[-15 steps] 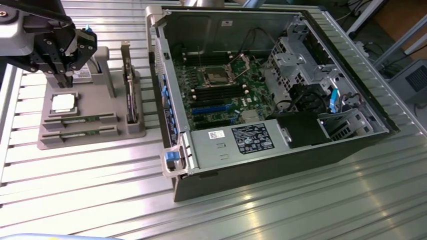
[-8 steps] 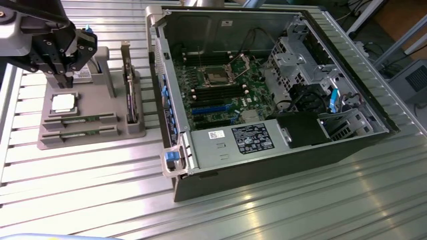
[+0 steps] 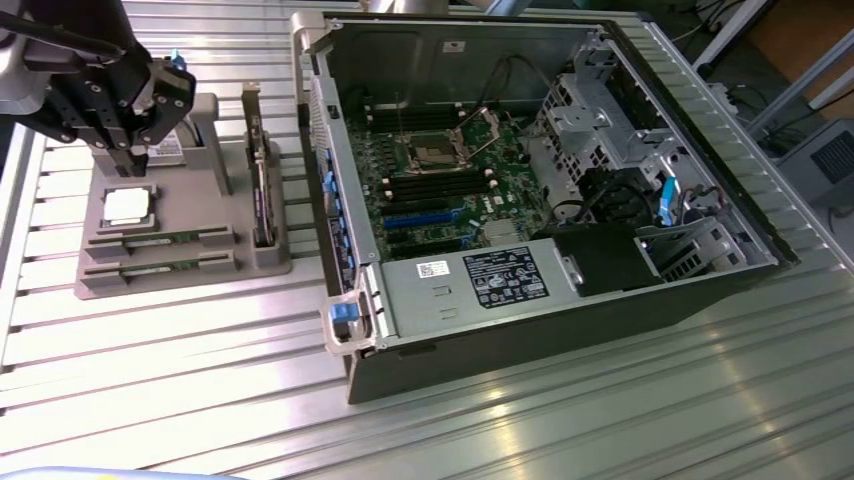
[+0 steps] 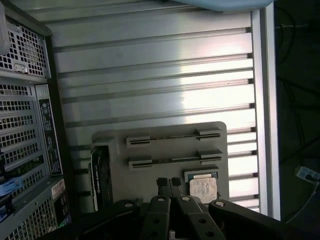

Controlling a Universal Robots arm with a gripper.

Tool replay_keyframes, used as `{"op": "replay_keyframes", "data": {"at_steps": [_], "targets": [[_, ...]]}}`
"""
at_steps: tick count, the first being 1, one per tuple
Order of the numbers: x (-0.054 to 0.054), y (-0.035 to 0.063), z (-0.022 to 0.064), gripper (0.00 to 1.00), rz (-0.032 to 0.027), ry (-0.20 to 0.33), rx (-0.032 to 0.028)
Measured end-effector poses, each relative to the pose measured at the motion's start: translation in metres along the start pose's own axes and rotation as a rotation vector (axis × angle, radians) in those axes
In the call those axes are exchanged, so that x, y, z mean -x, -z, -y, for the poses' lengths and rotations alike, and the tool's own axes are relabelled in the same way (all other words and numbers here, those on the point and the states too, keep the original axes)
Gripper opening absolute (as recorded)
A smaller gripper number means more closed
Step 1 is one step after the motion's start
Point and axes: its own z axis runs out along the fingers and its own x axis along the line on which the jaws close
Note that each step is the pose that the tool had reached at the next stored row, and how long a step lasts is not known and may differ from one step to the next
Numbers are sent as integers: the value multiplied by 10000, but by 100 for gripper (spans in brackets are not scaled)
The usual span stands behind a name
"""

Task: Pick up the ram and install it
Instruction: 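Pick up the ram and move it above insertion slot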

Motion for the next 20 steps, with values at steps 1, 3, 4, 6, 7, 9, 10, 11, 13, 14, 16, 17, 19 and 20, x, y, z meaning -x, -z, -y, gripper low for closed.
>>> {"op": "replay_keyframes", "data": {"at_steps": [1,3,4,6,7,9,10,11,13,14,16,17,19,20], "targets": [[0,0,0,10,-2,-69,-2],[0,-1,0,10,-5,-162,-4],[0,-1,0,10,-8,-216,-6],[0,-2,0,10,-10,-294,-8],[0,-3,0,10,-12,-353,-9],[0,-4,0,10,-16,-451,-12],[0,-5,0,10,-16,-484,-13],[0,-5,0,10,-17,-503,-14],[0,-6,0,10,-19,-542,-15],[0,-6,0,10,-19,-561,-15],[0,-7,0,10,-20,-591,-16],[0,-7,0,10,-21,-613,-17],[0,-9,0,10,-24,-669,-18],[0,-10,0,10,-25,-694,-19]]}}
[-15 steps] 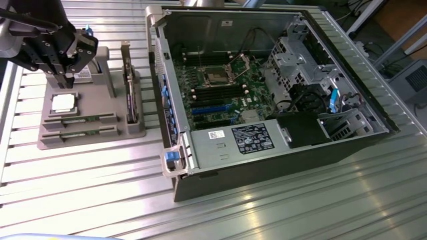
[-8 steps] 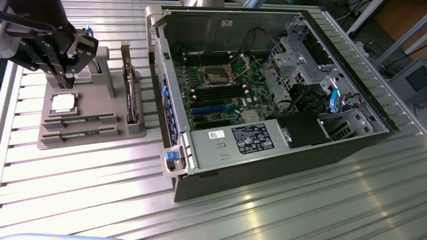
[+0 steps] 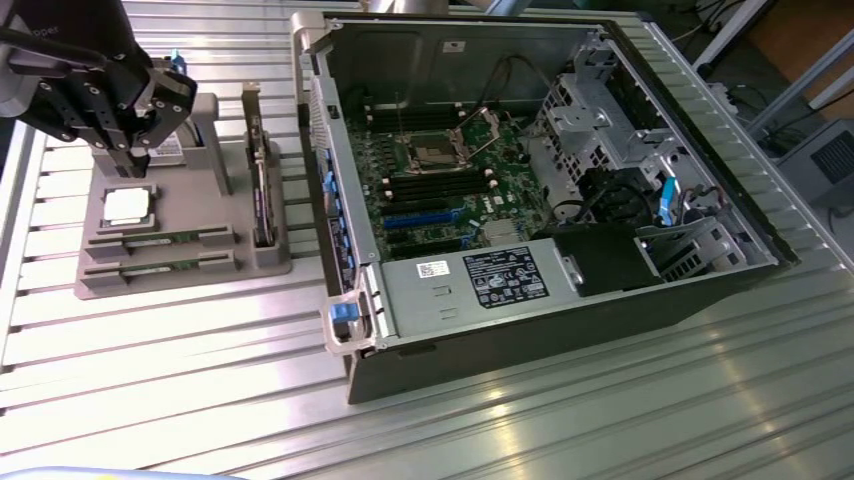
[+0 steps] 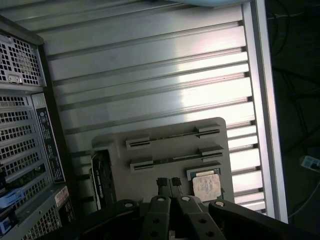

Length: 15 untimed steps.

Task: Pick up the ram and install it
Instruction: 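Pick up the ram and move it above insertion slot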

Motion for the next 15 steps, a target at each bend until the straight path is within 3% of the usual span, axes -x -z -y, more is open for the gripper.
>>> {"op": "replay_keyframes", "data": {"at_steps": [15], "targets": [[0,-9,0,10,-13,-339,-2]]}}
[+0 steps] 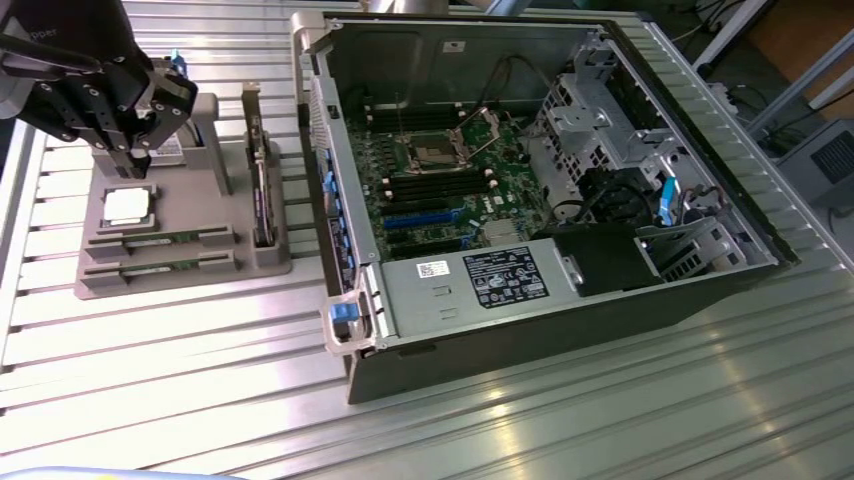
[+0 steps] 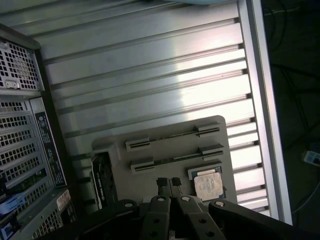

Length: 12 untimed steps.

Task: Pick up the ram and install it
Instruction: 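Pick up the ram and move it above insertion slot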

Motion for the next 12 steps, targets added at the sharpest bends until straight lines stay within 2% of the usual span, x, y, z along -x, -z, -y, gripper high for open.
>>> {"op": "replay_keyframes", "data": {"at_steps": [12], "targets": [[0,-7,0,10,-9,-231,-4]]}}
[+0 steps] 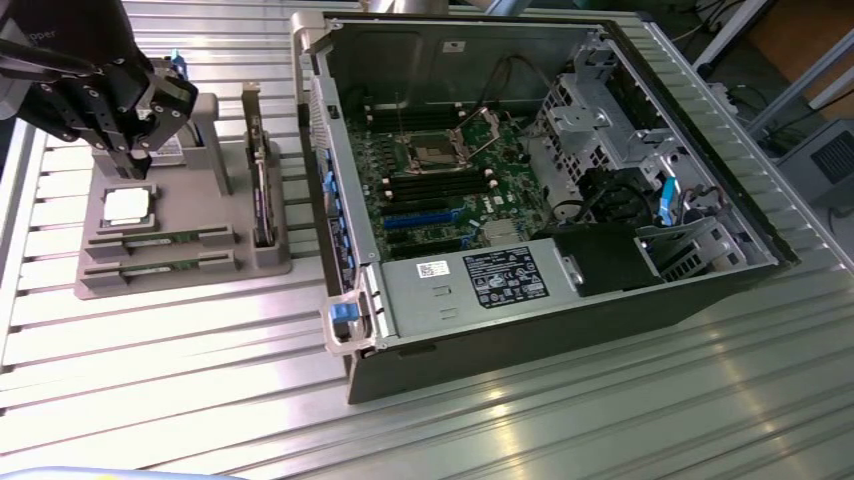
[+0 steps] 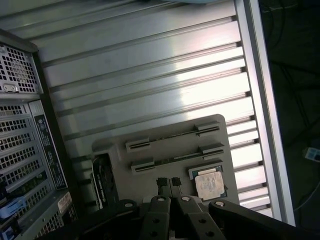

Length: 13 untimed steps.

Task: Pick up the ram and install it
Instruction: 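Pick up the ram and move it above insertion slot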

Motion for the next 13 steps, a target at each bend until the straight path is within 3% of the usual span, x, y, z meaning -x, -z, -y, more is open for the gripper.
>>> {"op": "replay_keyframes", "data": {"at_steps": [13], "targets": [[0,-17,0,10,-24,-705,-21]]}}
